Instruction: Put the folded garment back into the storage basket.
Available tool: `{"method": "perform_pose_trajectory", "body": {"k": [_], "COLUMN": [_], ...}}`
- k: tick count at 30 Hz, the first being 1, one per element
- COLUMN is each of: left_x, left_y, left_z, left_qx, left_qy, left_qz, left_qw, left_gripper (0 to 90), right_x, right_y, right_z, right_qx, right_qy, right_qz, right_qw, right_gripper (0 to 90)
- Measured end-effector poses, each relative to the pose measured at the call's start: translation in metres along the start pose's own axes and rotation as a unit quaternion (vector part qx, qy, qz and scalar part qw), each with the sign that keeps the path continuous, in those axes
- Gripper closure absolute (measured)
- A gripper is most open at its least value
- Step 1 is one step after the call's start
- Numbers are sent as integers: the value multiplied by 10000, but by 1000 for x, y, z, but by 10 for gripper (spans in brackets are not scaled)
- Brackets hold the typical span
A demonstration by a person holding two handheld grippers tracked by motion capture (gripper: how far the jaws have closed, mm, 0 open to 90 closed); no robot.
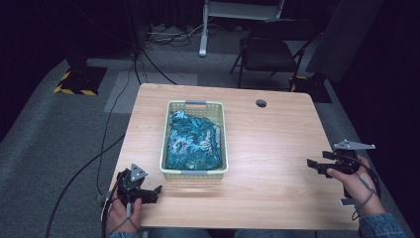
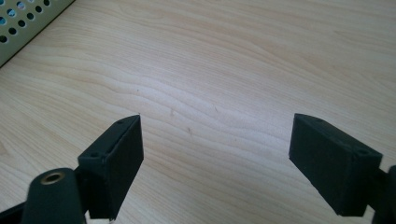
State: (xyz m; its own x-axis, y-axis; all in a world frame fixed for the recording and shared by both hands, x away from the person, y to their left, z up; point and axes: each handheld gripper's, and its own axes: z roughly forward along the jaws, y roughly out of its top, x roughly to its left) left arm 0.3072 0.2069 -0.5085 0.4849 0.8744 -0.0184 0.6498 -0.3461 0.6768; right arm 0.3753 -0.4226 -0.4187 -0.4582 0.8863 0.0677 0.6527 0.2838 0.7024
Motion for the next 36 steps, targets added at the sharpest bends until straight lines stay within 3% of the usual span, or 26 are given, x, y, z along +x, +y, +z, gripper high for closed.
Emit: {"method": "perform_pose_trajectory", "body": {"k": [22, 26, 36], "left_x": [0, 0, 0], "left_y": [0, 0, 0], "left_z": [0, 0, 0], "left_qx": [-5, -6, 0], "left_qy": [4, 4, 1], "left_qz": [-2, -2, -1], "left_qw": [10000, 10000, 10000], "left_gripper": [4, 4, 3], "right_x": [-12, -14, -17], "right_y": [-38, -44, -62], "right_z": [13, 15, 21], "right_qx": [185, 327, 473], "right_qy": [-23, -189, -199], "right_qz": [216, 229, 299], "right_qw": [9996, 9990, 9982], "right_gripper": [170, 168, 159]}}
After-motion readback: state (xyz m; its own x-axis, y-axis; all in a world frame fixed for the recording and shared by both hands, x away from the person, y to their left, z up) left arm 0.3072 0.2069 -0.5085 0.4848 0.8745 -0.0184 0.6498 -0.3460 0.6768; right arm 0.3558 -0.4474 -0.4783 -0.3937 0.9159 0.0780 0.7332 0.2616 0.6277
